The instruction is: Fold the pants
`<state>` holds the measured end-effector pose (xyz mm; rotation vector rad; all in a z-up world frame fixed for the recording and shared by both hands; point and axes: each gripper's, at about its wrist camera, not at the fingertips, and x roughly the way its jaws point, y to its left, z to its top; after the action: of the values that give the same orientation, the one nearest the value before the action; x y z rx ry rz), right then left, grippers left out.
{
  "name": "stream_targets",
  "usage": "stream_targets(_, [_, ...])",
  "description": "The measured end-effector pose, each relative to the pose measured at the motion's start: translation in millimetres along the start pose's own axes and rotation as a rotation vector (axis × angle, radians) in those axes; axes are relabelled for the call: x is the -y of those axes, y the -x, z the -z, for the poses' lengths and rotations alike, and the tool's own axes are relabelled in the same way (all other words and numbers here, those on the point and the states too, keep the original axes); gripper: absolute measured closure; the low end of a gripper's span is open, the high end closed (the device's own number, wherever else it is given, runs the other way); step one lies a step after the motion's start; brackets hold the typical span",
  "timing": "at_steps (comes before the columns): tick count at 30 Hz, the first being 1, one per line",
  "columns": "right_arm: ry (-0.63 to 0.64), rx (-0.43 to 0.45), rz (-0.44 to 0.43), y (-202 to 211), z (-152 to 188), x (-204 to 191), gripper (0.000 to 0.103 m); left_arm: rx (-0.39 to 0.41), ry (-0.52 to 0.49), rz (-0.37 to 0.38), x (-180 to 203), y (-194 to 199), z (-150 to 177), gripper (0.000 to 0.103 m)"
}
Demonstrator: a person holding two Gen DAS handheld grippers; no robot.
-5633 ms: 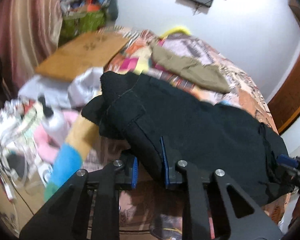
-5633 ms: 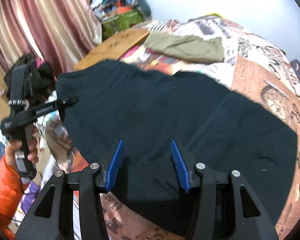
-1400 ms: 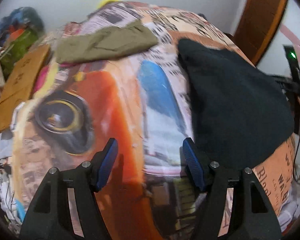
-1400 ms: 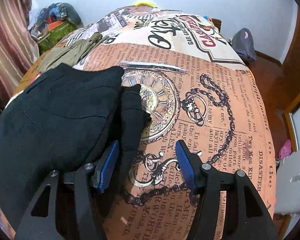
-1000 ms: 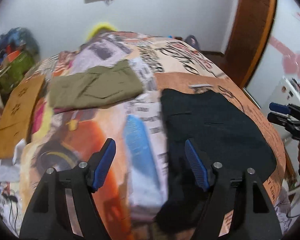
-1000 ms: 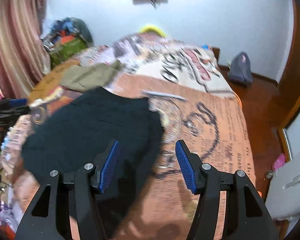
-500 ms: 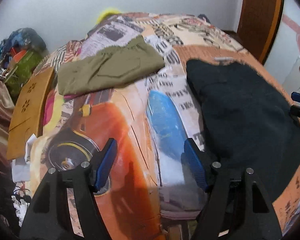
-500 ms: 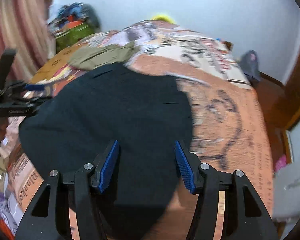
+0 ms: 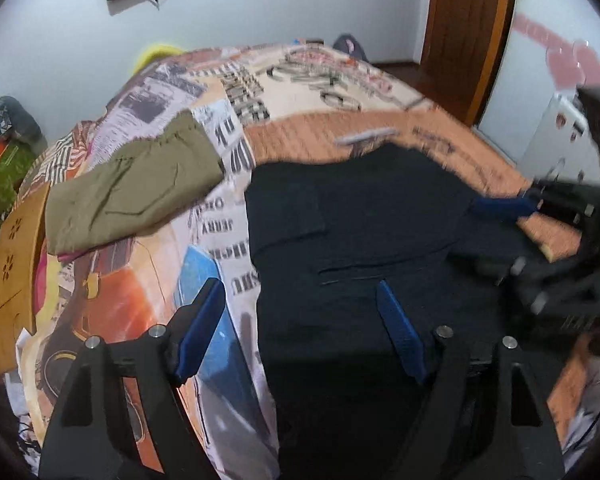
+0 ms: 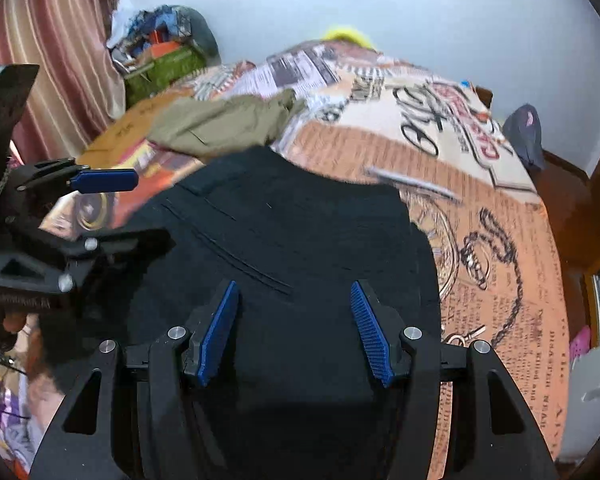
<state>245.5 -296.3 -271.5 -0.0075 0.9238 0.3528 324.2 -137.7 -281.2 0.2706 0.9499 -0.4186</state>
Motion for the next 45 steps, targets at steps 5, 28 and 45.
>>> stream_targets(5, [-0.046,0.013,0.101,20,7,37,0.05,-0.002,0.034,0.038,-19,4,11,0.021])
stream_targets(28, [-0.234,-0.056,-0.13,27,49,44,0.027,-0.205,0.245,0.335,-34,-11,19,0.014])
stream_targets(45, [-0.312,-0.134,-0.293,-12,40,55,0.012,-0.262,0.128,0.373,-3,-40,-6,0.003])
